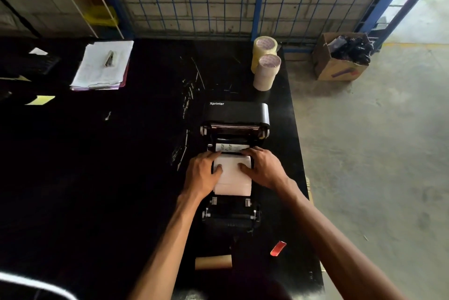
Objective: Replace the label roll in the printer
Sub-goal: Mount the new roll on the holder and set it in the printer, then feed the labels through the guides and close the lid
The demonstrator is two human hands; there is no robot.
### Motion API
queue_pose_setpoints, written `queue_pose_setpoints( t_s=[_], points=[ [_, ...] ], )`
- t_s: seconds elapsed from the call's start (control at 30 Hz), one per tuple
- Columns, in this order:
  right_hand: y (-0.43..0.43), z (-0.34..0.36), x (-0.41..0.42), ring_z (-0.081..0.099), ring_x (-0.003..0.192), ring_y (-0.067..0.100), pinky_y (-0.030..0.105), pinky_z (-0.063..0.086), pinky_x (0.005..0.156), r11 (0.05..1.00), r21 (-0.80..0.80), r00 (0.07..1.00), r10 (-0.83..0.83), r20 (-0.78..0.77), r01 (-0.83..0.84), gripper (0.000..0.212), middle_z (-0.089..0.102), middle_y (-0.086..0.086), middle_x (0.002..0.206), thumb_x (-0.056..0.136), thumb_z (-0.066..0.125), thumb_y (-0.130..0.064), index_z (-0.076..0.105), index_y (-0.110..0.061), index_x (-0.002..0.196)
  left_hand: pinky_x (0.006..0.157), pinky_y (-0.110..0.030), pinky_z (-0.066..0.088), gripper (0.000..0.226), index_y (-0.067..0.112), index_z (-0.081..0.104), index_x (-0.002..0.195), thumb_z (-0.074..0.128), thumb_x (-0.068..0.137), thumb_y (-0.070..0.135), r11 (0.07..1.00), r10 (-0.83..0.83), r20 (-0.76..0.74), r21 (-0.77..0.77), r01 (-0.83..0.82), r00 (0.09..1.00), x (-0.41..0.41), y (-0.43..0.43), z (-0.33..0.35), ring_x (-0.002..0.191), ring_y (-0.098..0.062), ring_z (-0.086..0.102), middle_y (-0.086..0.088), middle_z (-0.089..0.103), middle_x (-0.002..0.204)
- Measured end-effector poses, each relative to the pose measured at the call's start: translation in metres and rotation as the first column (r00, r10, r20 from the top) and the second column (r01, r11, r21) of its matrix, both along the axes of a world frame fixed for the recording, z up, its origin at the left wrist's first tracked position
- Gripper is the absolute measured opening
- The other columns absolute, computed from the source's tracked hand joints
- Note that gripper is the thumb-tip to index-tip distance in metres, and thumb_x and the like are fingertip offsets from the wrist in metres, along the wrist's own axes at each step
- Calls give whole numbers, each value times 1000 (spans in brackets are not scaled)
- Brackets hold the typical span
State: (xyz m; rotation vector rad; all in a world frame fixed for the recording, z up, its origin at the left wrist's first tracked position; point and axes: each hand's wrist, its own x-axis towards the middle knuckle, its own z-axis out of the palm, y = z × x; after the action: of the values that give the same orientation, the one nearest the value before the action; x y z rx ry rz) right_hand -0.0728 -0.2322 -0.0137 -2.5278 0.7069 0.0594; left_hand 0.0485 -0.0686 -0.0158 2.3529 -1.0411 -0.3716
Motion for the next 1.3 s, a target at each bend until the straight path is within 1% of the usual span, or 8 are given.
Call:
queue_pose_setpoints(
  t_s=[0.23, 0.4, 0.57, 0.67, 0.77, 0.83, 1.03, 1.3],
  points=[
    [9, -2, -11, 68, 104, 27, 41, 49, 85, 961, -254, 983, 141, 120, -106, 30, 66, 4, 127, 97, 56, -26, 65, -24, 125, 100, -34, 42, 38, 18, 68, 123, 69, 84, 23, 1000, 23, 167, -11, -21, 986, -15, 6, -6, 112, -19, 57, -2, 67, 123],
    [25, 2, -29, 56, 89, 23, 31, 41, 66, 908, -417, 940, 159, 302, -20, 16, 59, 6, 103, 95, 62, -25, 68, -22, 110, 93, -33, 43, 43, 23, 68, 118, 76, 76, 23, 997, 59, 230, -60, -46, 971, -21, 11, 1, 101, -18, 58, 2, 68, 111],
    [45, 4, -56, 56, 75, 19, 28, 33, 66, 888, -460, 930, 193, 312, -30, 21, 60, 0, 86, 99, 58, -28, 68, -27, 116, 86, -31, 46, 48, 23, 69, 118, 77, 73, 7, 990, 105, 251, -122, -76, 962, -35, 26, 2, 91, -16, 61, 3, 67, 101],
    [57, -2, -66, 65, 69, 18, 27, 42, 61, 935, -354, 945, 116, 307, 0, 20, 66, -4, 86, 102, 51, -29, 66, -29, 115, 73, -24, 56, 62, 18, 53, 136, 67, 80, -2, 953, 249, -60, -162, -255, 967, -51, 34, 0, 76, -10, 63, 2, 68, 100],
    [66, -3, -69, 66, 67, 10, 29, 53, 55, 980, -51, 913, -158, 375, 191, 18, 71, -6, 94, 102, 50, -30, 66, -25, 109, 53, -12, 51, 47, 13, 53, 134, 56, 89, -2, 841, 396, -556, -99, -532, 730, -59, 37, -6, 68, -9, 67, -5, 74, 99],
    [65, 2, -65, 63, 63, 3, 21, 48, 52, 905, 199, 834, -425, 353, 377, 20, 72, -5, 84, 98, 57, -35, 69, -19, 101, 46, -11, 46, 35, 13, 57, 128, 52, 94, 8, 796, 426, -663, -48, -603, 615, -58, 37, -11, 66, -14, 69, -8, 75, 97],
    [48, -4, -45, 65, 69, 10, 28, 53, 63, 766, 376, 810, -583, 67, 521, 45, 69, -3, 75, 86, 63, -60, 74, -16, 88, 63, -37, 61, 21, 17, 67, 94, 61, 91, 37, 810, 549, -374, 18, -586, 747, -45, 28, -3, 69, -25, 71, -5, 74, 84],
    [51, -3, -34, 60, 64, 8, 23, 43, 59, 776, 429, 832, -547, 93, 462, 28, 65, -5, 67, 83, 77, -37, 62, -25, 62, 67, -41, 62, 25, 24, 62, 82, 60, 87, 49, 842, 536, -301, 118, -527, 789, -37, 17, -2, 71, -27, 72, -7, 74, 86]
  ],
)
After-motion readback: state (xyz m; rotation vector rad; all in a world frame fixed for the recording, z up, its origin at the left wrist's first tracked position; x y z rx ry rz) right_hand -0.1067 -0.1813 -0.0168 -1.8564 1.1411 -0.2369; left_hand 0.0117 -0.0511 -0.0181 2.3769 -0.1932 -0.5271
